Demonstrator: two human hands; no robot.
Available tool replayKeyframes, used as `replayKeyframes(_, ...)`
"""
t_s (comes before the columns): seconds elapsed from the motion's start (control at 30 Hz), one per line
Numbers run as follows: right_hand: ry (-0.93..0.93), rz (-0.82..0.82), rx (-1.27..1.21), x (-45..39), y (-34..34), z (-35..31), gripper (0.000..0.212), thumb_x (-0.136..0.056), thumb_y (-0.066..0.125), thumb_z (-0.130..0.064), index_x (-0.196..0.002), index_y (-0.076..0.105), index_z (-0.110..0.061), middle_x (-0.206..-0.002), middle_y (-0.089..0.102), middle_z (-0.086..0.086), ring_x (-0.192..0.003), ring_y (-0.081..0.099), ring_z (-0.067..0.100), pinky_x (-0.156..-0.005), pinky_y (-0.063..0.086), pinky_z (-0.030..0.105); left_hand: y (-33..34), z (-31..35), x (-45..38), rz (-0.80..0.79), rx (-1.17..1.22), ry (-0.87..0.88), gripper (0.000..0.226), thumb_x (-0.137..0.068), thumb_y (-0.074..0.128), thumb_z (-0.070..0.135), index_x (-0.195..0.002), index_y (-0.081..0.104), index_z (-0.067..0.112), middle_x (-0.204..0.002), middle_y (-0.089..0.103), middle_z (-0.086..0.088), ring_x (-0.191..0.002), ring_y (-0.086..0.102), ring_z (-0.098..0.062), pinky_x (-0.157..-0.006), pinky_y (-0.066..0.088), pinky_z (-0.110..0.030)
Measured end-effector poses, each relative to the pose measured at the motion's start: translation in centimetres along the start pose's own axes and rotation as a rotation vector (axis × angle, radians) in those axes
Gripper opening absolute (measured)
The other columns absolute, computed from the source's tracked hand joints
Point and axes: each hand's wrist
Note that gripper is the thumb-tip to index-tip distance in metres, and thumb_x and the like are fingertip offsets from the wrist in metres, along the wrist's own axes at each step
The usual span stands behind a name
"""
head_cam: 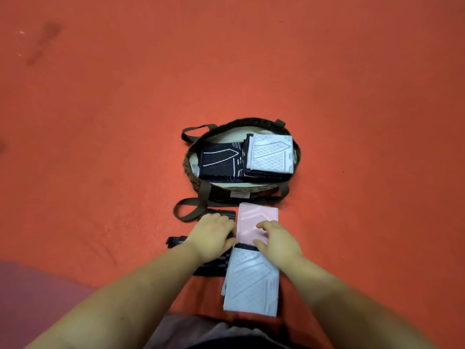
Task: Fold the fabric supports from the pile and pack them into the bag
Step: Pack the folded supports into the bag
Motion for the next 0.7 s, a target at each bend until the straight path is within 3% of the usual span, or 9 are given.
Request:
replayKeyframes(0.1, 0.01, -0.059, 0.098, 1.6, 1.2, 1.6, 0.052, -0.089, 0.058, -0.038, -0.136, 0.042, -0.023, -0.134, 0.046, 0.0, -0.122, 0.046, 0.019, -0.099, 0.037, 0.028, 2.6, 1.9, 1.2, -0.222, -0.022, -0.05, 0.052, -0.091, 0.047, 0.05, -0.135, 0.046, 0.022, -0.134, 0.049, 0.002, -0.122, 0.042, -0.02, -0.1, 0.025, -0.031)
replayKeyframes(0.27, 0.041, -0.157, 0.171, 3.0, 2.8, 3.1, 0.067, -0.085, 0.061, -0.044, -0.143, 0.033, -0.024, -0.141, 0.041, 0.001, -0.13, 0.039, 0.021, -0.109, 0.027, 0.032, 4.6, 4.7, 1.4, -0.377, -0.083, -0.088, 0.077, -0.092, 0.052, 0.041, -0.151, 0.012, 0.014, -0.158, 0.015, -0.003, -0.144, 0.014, -0.02, -0.115, 0.007, -0.034)
replayKeyframes(0.47, 0.015, -0.083, 0.125, 3.4, 3.4, 3.4, 0.065, -0.087, 0.064, -0.033, -0.142, 0.034, -0.018, -0.138, 0.04, 0.005, -0.129, 0.038, 0.023, -0.108, 0.028, 0.031, 6.0, 5.8, 0.5, -0.386, -0.164, -0.154, 0.081, -0.092, 0.054, 0.042, -0.151, 0.008, 0.01, -0.157, 0.016, -0.007, -0.143, 0.016, -0.022, -0.116, 0.009, -0.035)
replayKeyframes(0.6, -0.008, -0.036, 0.138, 3.7, 3.3, 3.4, 0.063, -0.086, 0.065, -0.029, -0.141, 0.035, -0.017, -0.135, 0.038, 0.005, -0.129, 0.034, 0.021, -0.108, 0.027, 0.029, 6.4, 6.0, 0.4, -0.306, -0.221, -0.135, 0.078, -0.086, 0.06, 0.046, -0.146, 0.023, 0.011, -0.139, 0.036, -0.008, -0.125, 0.036, -0.025, -0.109, 0.022, -0.035)
replayKeyframes(0.7, -0.046, 0.002, 0.202, 4.1, 3.3, 3.3, 0.055, -0.088, 0.062, -0.031, -0.137, 0.039, -0.019, -0.132, 0.039, 0.003, -0.125, 0.036, 0.02, -0.104, 0.028, 0.029, 6.4, 6.5, 0.8, -0.211, -0.245, -0.144, 0.058, -0.084, 0.062, 0.041, -0.127, 0.039, 0.01, -0.122, 0.042, -0.007, -0.11, 0.04, -0.025, -0.099, 0.027, -0.034)
Point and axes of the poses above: each hand's wrist, its own x-axis away from the middle knuckle, its own y-axis out of the palm, z = x × y
